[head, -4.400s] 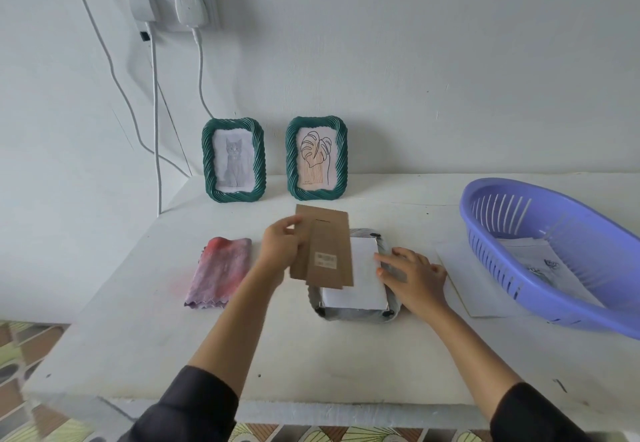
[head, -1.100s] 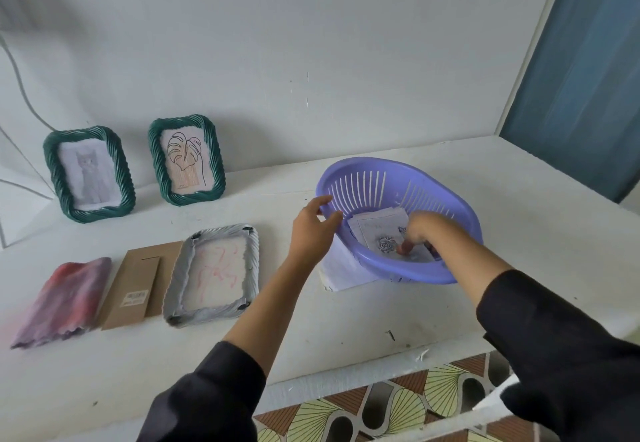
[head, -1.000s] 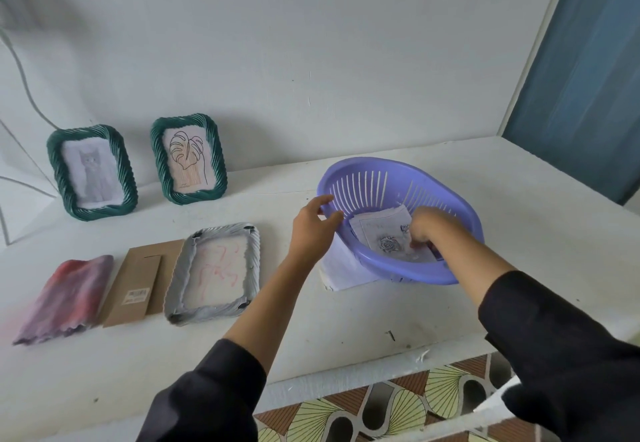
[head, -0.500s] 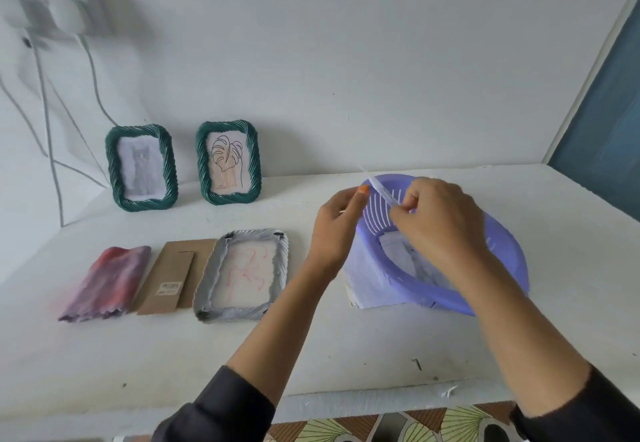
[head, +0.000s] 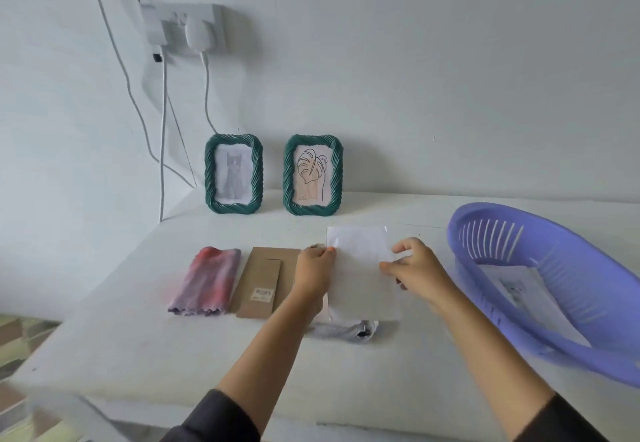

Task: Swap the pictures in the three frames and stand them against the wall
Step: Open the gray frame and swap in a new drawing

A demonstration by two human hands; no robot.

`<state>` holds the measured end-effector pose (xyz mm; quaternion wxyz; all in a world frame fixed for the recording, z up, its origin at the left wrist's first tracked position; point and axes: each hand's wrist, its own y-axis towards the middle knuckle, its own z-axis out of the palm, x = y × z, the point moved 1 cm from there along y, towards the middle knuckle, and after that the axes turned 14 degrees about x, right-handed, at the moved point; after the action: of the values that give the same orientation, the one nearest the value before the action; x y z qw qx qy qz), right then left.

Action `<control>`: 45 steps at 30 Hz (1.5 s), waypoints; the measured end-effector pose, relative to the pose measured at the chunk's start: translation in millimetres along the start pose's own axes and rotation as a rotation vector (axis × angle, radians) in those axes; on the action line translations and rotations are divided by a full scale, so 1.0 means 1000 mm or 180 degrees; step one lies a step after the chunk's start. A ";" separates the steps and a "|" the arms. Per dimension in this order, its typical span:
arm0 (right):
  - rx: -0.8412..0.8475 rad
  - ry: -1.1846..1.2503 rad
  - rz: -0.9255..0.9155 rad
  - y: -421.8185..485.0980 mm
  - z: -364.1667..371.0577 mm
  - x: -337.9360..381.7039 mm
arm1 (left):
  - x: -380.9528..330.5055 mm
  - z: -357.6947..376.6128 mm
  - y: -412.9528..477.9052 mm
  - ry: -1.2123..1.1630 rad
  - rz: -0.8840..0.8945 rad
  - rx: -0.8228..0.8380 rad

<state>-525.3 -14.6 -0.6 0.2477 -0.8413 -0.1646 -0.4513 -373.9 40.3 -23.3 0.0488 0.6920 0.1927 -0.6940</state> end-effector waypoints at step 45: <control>-0.0369 -0.1137 -0.0007 0.029 0.051 -0.042 | 0.025 -0.048 0.009 0.2598 -0.0211 0.0368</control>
<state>-499.0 -11.4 -68.2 0.1651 -0.9208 -0.1806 -0.3038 -326.7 52.4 -47.7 -0.0930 0.9054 0.1791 -0.3735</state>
